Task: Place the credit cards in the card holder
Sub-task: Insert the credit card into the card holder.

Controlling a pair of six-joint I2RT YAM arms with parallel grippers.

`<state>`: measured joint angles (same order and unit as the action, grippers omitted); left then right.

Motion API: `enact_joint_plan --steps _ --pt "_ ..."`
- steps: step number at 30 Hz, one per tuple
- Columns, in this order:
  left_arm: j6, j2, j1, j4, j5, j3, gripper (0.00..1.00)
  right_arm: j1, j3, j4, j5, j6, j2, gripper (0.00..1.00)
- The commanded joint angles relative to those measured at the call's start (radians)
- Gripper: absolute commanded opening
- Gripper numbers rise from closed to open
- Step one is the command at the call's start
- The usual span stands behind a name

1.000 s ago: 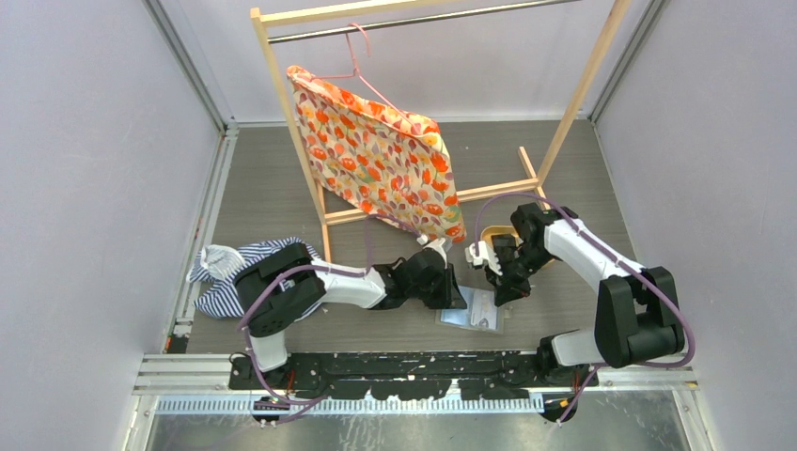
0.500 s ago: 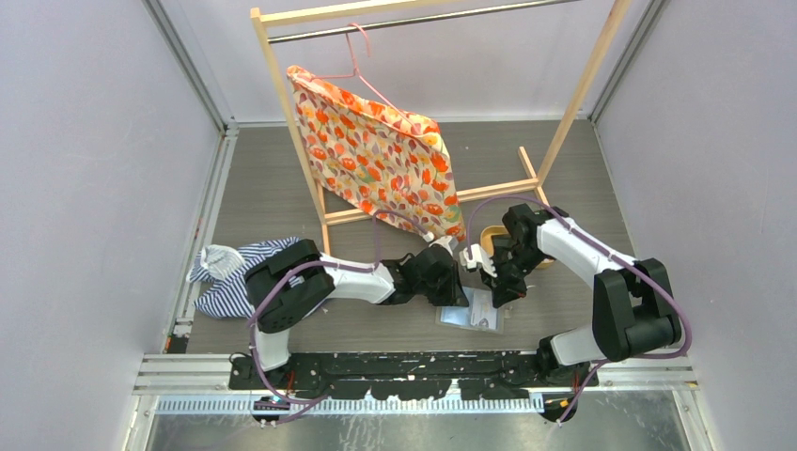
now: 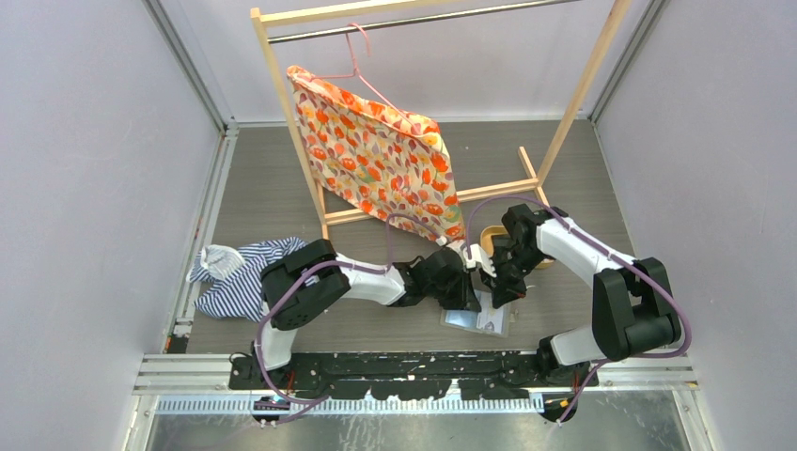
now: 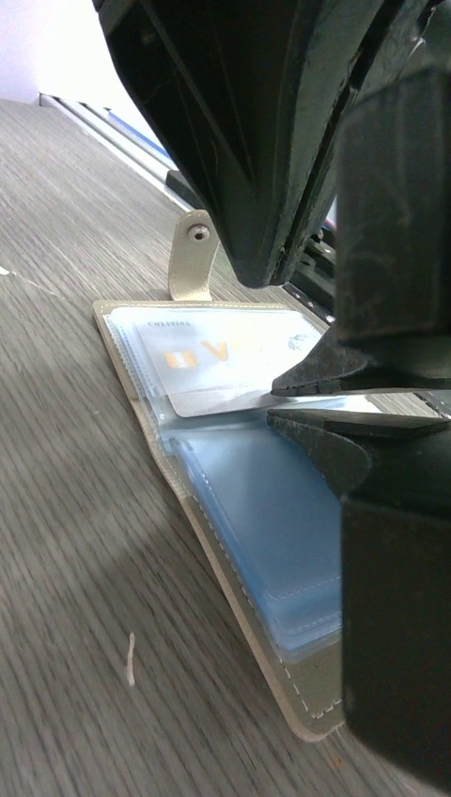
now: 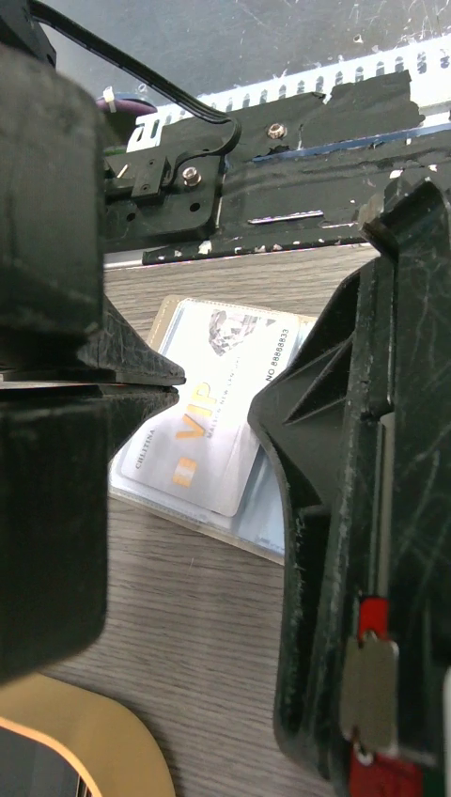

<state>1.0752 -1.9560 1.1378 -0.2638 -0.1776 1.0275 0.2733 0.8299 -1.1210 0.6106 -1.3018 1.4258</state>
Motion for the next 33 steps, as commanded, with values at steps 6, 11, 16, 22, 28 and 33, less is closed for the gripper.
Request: enact_joint_plan --steps 6,11,16,22,28,33 --pt "-0.044 0.087 0.004 -0.076 0.027 -0.056 0.23 -0.065 0.066 -0.072 0.068 -0.005 -0.030 0.01" --pt "-0.107 0.179 0.002 -0.084 0.053 -0.116 0.26 -0.211 0.112 -0.171 0.177 -0.048 -0.070 0.01" --pt "-0.202 0.298 0.002 -0.096 0.094 -0.189 0.28 -0.330 0.165 -0.109 0.214 0.152 -0.116 0.01" --pt "-0.376 0.503 0.001 -0.031 0.220 -0.281 0.35 -0.341 0.162 0.162 0.085 0.558 -0.180 0.09" --pt "-0.511 0.769 -0.004 0.088 0.441 -0.373 0.65 -0.341 0.181 0.280 -0.075 0.788 -0.140 0.14" --pt "-0.565 0.946 -0.017 0.117 0.599 -0.467 0.97 -0.328 0.156 0.361 -0.166 0.911 -0.112 0.23"
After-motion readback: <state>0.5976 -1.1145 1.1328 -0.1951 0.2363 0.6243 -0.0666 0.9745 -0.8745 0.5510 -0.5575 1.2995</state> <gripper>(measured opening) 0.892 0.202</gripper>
